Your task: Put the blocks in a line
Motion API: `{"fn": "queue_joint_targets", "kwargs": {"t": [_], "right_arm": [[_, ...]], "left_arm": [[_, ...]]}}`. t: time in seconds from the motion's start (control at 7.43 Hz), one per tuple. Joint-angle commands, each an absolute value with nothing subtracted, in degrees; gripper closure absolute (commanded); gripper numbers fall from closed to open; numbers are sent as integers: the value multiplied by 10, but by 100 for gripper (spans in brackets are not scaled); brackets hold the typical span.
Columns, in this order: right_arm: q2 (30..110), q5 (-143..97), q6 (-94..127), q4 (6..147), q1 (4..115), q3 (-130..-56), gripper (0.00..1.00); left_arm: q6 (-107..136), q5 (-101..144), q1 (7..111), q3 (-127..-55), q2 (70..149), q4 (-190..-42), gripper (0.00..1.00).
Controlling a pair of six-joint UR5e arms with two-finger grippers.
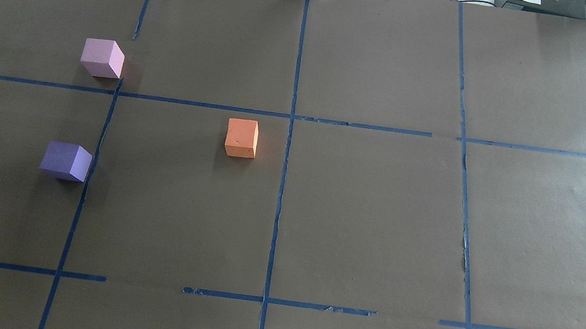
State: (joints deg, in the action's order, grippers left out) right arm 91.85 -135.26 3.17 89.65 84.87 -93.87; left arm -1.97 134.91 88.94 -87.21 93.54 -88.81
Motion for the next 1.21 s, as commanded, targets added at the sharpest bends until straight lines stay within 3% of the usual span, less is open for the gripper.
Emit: {"fn": "queue_joint_targets", "kwargs": {"t": [0.0, 0.27, 0.67, 1.08], "right_arm": [[918, -1353, 32, 896, 849, -940, 0], [918, -1354, 32, 896, 849, -939, 0], [918, -1353, 32, 896, 848, -940, 0], [918, -1354, 32, 896, 849, -940, 0]], "left_arm": [[-19, 1348, 889, -872, 938, -888, 0], [-17, 1351, 889, -891, 949, -888, 0], [91, 1351, 825, -1020, 991, -875, 0], [201, 1364, 748, -1079, 1088, -821, 0]]}}
